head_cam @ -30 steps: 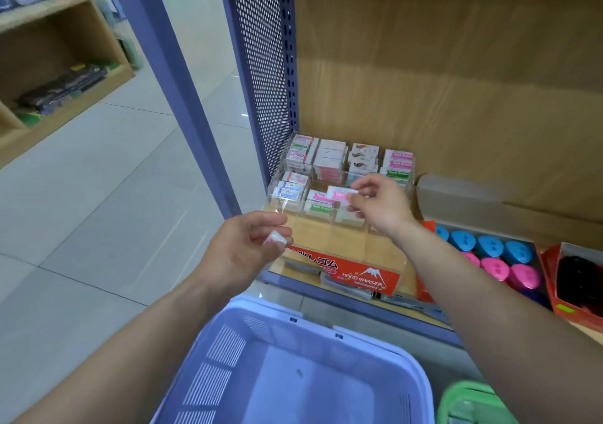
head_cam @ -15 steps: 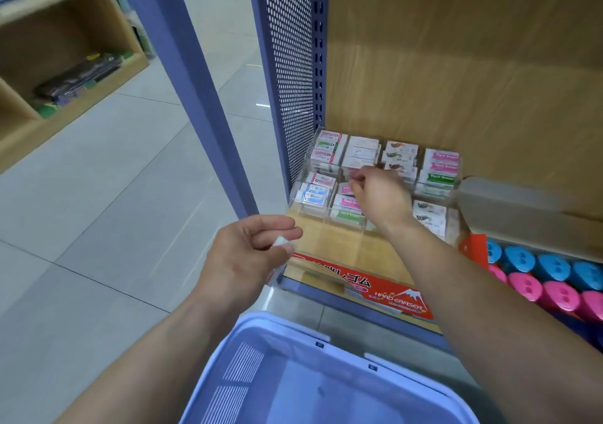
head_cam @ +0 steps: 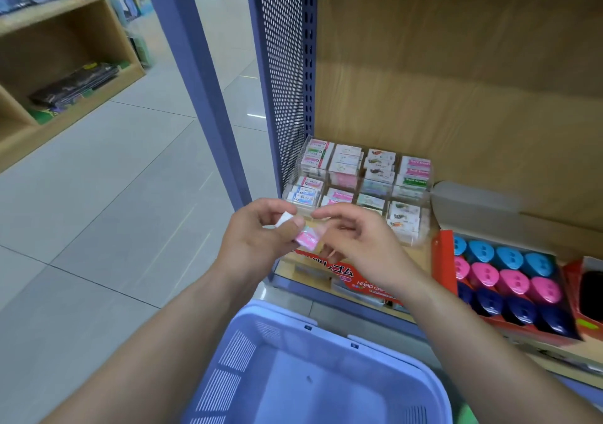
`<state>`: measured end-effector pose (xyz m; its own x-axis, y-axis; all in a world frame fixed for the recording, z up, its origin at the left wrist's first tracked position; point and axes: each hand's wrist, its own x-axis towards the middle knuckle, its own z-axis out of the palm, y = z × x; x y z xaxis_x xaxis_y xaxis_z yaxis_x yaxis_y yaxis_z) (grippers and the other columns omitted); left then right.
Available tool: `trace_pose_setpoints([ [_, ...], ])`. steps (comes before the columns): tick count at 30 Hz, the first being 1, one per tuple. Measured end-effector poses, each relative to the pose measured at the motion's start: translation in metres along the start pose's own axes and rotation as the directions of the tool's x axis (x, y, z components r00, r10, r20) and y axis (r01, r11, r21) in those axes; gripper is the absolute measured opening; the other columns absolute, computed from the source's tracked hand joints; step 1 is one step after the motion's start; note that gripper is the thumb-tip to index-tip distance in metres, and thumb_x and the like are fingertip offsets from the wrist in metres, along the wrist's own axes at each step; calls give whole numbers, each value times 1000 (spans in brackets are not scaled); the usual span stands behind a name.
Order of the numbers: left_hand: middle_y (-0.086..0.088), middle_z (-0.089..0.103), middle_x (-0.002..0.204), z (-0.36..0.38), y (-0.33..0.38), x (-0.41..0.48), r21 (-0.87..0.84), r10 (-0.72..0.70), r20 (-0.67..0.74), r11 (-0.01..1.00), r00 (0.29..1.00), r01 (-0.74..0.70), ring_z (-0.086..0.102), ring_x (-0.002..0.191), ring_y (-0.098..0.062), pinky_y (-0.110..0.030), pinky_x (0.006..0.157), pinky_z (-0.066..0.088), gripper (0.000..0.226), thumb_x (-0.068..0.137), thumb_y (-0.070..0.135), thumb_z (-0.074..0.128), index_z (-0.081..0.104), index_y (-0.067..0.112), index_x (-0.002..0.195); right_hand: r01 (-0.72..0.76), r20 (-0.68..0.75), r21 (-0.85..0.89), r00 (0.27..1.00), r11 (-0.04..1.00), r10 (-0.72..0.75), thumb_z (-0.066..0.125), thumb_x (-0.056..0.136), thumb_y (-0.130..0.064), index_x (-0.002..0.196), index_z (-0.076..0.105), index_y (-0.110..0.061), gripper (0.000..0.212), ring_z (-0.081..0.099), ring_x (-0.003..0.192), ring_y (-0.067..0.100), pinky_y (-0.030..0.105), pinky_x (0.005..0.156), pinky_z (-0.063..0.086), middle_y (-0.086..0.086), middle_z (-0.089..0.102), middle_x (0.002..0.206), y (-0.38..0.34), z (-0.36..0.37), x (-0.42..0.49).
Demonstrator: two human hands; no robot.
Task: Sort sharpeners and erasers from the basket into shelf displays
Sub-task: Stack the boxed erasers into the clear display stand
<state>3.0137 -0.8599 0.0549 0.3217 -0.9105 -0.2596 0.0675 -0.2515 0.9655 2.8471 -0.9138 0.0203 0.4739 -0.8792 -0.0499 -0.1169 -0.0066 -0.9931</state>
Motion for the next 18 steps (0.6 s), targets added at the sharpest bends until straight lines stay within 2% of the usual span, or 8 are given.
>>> trace_pose_setpoints([
  [2,-15,60,90,2,4,-5,-37,0,33,999,999,2,69,69,-17,-25,68,60,10,88,3,73,68,6,96,-11,6,79,1000,997,10,73,90,-6,106,70,-18,20,69,67,19,34,67,58,4,71,81,-8,6,-10],
  [6,-17,68,88,1,10,-15,-64,2,69,998,998,3,71,72,-19,-26,69,61,9,89,5,72,70,8,97,-29,-57,148,998,989,37,71,90,0,103,71,-9,16,69,69,21,34,72,59,12,71,77,-18,0,-20],
  [8,-16,73,91,-2,9,-18,-11,1,83,1000,997,0,73,75,-21,-28,70,61,11,89,5,72,72,10,98,-38,-66,137,997,990,47,70,90,0,101,71,-8,13,69,70,21,33,73,59,10,71,75,-17,-5,-23],
  [10,-11,76,95,-4,5,-18,127,27,68,991,997,-35,74,79,-22,-32,72,61,14,91,6,71,73,16,100,-63,-71,107,995,992,71,71,90,0,99,71,-8,12,71,72,22,31,74,60,9,70,79,-12,-10,-25],
  [12,3,75,95,-8,0,-15,394,117,48,910,992,-126,72,82,-14,-28,74,58,16,91,14,72,72,27,101,-110,-127,73,985,991,119,71,89,1,99,72,-9,14,73,74,24,30,74,61,11,71,86,-3,-19,-20],
  [14,14,70,100,-14,-3,-13,614,167,79,769,983,-180,67,85,-2,-20,74,50,20,90,27,72,70,34,108,-174,-225,24,958,984,175,70,90,1,103,72,-8,16,75,77,25,30,75,62,13,72,90,11,-32,-7],
  [18,15,63,114,-23,-7,-7,818,180,134,536,974,-211,56,100,-6,-23,84,40,36,90,42,68,64,36,125,-249,-394,-162,904,955,169,70,91,-5,97,71,-18,14,74,75,19,33,76,61,4,73,84,41,-53,43],
])
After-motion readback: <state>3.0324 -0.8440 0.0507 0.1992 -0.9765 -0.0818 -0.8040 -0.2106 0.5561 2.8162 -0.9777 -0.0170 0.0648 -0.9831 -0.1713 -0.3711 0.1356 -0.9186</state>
